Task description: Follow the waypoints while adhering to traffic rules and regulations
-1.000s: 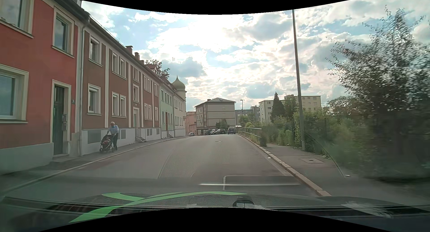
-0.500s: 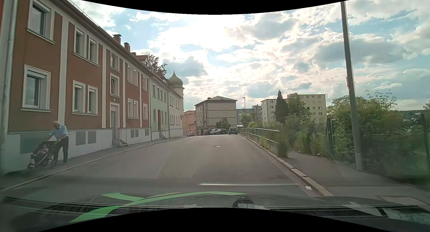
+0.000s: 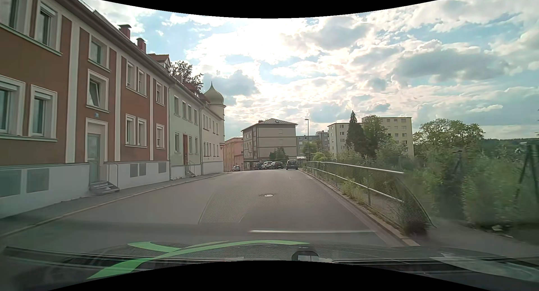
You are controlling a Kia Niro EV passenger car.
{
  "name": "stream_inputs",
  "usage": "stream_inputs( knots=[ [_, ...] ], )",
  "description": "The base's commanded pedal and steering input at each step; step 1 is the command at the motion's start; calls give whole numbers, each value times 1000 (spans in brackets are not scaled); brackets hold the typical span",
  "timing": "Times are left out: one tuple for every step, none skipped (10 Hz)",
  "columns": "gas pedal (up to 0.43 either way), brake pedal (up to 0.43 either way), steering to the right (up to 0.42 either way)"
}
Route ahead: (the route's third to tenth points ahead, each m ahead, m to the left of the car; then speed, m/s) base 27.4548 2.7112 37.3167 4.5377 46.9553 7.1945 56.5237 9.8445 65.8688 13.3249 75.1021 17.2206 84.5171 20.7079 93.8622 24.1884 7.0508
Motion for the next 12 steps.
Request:
stream_inputs(
  knots=[
    [98,0,-1],
    [98,0,-2],
    [98,0,-2],
    [110,0,-4],
    [118,0,-6],
    [118,0,-6],
    [118,0,-7],
    [118,0,-7],
    [118,0,-7],
    [118,0,-7],
    [118,0,-7],
    [118,0,-7]
  ],
)
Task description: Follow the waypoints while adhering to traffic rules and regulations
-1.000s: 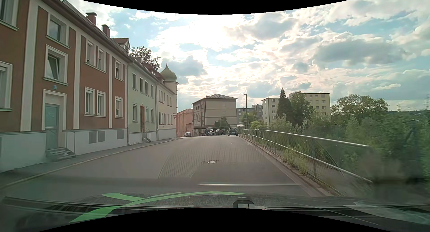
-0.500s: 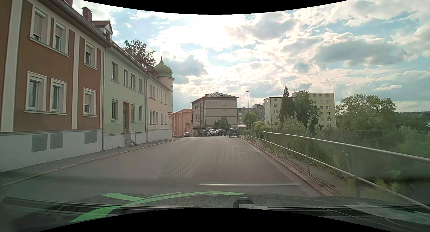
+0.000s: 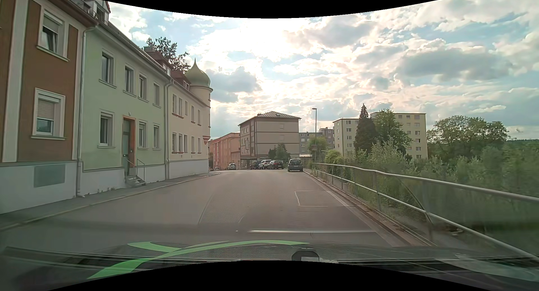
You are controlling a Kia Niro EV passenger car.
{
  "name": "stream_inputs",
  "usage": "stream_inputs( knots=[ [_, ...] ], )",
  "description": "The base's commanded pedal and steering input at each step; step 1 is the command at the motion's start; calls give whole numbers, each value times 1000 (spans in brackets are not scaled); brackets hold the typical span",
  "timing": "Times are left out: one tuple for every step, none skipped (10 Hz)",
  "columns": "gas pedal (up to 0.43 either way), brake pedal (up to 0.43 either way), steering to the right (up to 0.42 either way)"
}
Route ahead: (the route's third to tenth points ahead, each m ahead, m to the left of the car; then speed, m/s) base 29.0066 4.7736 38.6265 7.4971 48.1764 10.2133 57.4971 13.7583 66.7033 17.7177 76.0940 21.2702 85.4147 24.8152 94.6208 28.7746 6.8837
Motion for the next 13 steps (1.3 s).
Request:
stream_inputs(
  knots=[
    [118,0,-7],
    [118,0,-8],
    [110,0,-8],
    [110,0,-8],
    [110,0,-8],
    [110,0,-8],
    [110,0,-7],
    [110,0,-8],
    [110,0,-8],
    [110,0,-8],
    [110,0,-9],
    [110,0,-11],
    [110,0,-15]
  ],
)
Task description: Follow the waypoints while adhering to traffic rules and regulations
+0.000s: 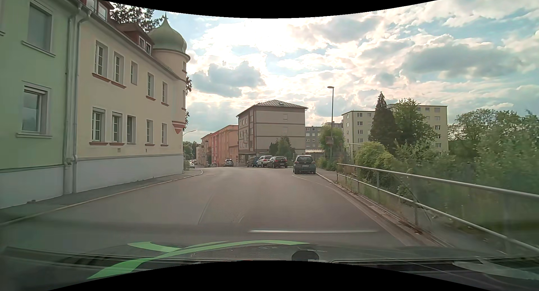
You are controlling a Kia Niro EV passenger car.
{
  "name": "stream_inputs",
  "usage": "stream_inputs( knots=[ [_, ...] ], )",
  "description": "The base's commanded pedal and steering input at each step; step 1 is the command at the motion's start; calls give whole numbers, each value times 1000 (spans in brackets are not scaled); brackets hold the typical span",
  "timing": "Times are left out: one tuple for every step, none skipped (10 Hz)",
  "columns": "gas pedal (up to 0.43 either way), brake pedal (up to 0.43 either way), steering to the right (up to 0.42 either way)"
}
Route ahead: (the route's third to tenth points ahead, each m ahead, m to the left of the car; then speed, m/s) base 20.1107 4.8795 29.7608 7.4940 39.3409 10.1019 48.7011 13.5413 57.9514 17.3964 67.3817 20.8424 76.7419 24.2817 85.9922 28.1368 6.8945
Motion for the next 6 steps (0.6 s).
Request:
stream_inputs(
  knots=[
    [110,0,-18],
    [110,0,-19],
    [110,0,-20],
    [110,0,-21],
    [110,0,-24],
    [110,0,-28]
  ],
)
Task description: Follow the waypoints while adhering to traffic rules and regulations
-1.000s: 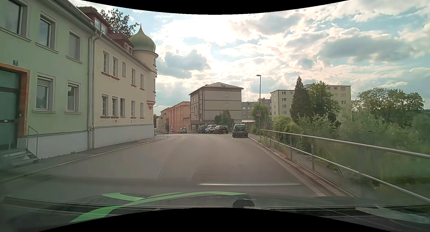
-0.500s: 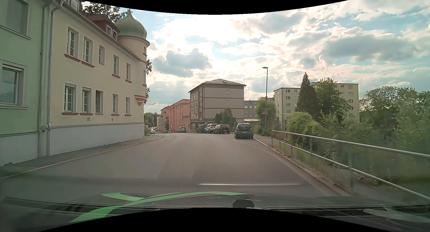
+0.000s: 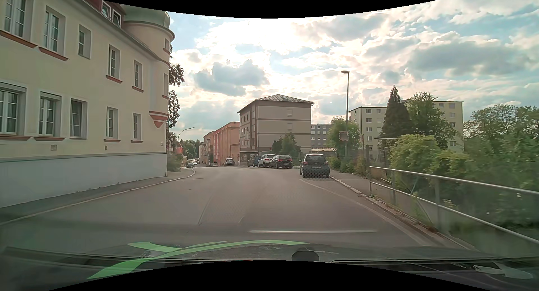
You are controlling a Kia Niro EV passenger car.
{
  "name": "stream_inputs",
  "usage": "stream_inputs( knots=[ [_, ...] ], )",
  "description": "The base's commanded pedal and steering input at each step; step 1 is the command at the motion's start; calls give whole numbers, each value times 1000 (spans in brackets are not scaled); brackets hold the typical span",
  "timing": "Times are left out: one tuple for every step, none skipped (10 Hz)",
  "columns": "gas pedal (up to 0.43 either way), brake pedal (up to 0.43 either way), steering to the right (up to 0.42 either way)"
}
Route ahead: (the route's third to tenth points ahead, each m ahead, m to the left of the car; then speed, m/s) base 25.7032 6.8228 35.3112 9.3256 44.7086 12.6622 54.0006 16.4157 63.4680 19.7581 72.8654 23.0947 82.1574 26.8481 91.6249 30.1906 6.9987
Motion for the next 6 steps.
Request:
stream_inputs(
  knots=[
    [110,0,-31],
    [110,0,-39],
    [110,0,-42],
    [110,0,-43],
    [110,0,-44],
    [110,0,-46]
  ],
)
